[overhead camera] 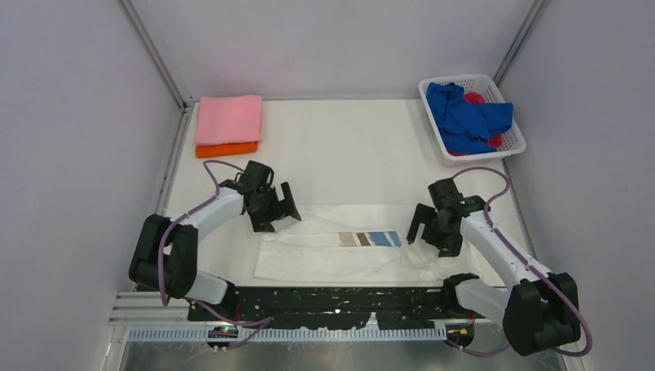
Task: Fold and stack the t-shirts
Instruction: Fold the other side of the tshirt into a rectangle
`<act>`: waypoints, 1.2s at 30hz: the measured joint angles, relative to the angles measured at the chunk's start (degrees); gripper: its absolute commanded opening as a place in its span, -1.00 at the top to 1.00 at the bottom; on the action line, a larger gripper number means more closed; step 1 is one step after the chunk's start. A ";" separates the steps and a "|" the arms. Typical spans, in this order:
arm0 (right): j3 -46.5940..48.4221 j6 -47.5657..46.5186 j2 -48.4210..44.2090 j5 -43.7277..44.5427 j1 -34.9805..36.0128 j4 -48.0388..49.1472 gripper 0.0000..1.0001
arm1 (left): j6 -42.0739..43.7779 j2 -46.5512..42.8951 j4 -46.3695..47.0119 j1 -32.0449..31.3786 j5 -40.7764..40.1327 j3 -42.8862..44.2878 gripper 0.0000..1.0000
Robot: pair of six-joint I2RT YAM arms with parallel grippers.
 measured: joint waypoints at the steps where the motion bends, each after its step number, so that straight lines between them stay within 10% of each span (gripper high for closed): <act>1: -0.13 0.50 -1.73 -0.04 -0.37 -2.03 -0.91 | 0.09 0.00 -0.31 0.09 -0.48 -0.24 -0.99; 9: 4.07 1.25 -11.26 -0.31 -0.44 -14.99 -0.91 | 1.68 -0.83 -2.08 1.68 -3.91 -0.39 -0.99; 19: 7.13 0.00 -2.78 -10.21 5.18 3.28 -0.91 | 2.56 -1.36 -1.68 1.86 -3.61 -0.28 -0.99; 27: 3.93 2.93 6.16 -0.79 7.50 6.45 -0.91 | 2.51 -0.96 -0.42 2.16 -3.91 -1.46 -0.99; 36: -4.57 13.77 -9.01 3.89 7.19 -5.38 -0.91 | 2.51 -1.18 0.11 4.59 -2.60 -2.40 -0.99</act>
